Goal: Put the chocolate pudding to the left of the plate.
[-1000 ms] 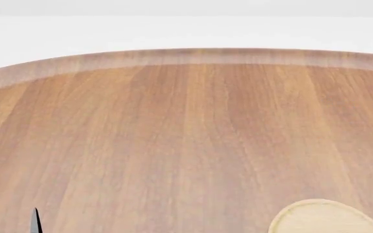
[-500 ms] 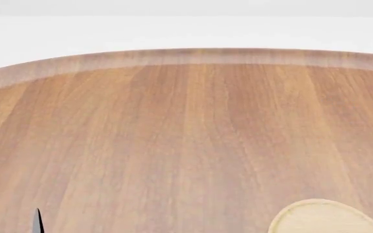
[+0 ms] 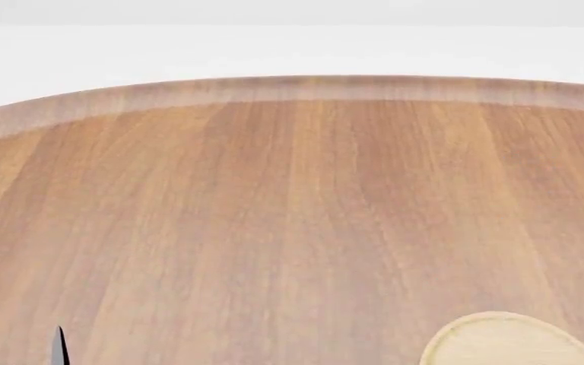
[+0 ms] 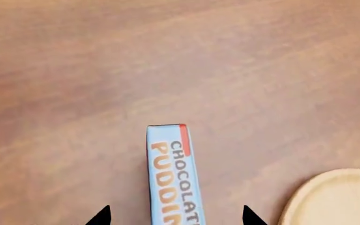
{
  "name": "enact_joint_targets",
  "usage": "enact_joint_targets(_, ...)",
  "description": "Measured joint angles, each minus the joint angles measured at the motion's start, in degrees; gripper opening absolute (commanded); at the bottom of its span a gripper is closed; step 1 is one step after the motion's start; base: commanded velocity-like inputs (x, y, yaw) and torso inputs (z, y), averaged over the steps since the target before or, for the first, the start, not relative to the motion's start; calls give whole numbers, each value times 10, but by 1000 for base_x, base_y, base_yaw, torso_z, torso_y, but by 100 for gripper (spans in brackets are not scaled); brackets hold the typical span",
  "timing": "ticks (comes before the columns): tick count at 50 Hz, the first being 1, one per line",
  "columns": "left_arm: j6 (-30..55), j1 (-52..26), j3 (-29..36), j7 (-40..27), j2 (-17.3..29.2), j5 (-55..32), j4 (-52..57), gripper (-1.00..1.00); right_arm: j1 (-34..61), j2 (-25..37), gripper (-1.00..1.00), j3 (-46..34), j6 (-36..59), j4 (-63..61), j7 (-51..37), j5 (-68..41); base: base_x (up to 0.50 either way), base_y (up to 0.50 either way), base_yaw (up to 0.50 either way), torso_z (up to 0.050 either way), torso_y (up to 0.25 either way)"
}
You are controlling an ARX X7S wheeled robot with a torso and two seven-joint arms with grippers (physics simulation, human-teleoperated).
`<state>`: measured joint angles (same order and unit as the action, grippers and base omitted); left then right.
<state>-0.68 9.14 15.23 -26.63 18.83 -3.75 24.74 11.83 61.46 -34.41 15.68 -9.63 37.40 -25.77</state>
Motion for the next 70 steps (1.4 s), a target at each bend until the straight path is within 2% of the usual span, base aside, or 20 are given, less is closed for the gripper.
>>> enact_joint_targets(15, -1, -1, 3, -2, 2, 0, -2, 100, -7, -23, 100, -5, -26, 49, 1, 10, 0, 0, 0, 0, 0)
enact_joint_targets(40, -1, -2, 8, -6, 5, -1, -1, 100, -5, -96, 100, -23, -93, 160, 29, 24, 0, 0, 0, 0, 0)
enact_joint_targets(70, 0, -4, 10, -12, 9, -3, 0, 100, 4, -114, 100, -27, -107, 204, 42, 25, 0, 0, 0, 0, 0)
